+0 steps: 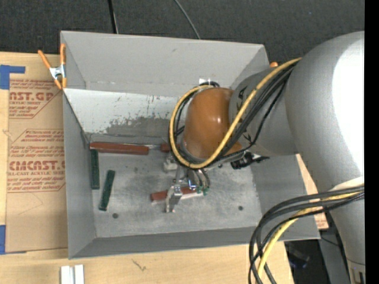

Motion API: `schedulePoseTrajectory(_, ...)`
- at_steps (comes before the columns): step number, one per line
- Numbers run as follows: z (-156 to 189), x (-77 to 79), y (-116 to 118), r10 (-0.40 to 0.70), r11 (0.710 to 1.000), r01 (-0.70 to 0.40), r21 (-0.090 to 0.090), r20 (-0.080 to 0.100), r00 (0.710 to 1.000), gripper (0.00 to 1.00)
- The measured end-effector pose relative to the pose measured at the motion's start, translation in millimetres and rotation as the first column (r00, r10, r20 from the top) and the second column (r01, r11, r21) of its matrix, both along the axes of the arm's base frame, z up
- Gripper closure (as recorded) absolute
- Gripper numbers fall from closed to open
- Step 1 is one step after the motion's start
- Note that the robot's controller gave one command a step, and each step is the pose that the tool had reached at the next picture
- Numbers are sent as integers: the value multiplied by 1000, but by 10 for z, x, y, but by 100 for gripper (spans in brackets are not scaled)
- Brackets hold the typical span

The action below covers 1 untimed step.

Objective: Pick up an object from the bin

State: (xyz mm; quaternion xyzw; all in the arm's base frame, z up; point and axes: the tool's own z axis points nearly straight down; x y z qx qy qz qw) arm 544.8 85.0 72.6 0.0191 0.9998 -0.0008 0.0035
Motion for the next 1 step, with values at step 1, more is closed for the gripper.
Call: schedulePoseTrajectory(1,45,-49,34,58,998,-58,2,14,998,100)
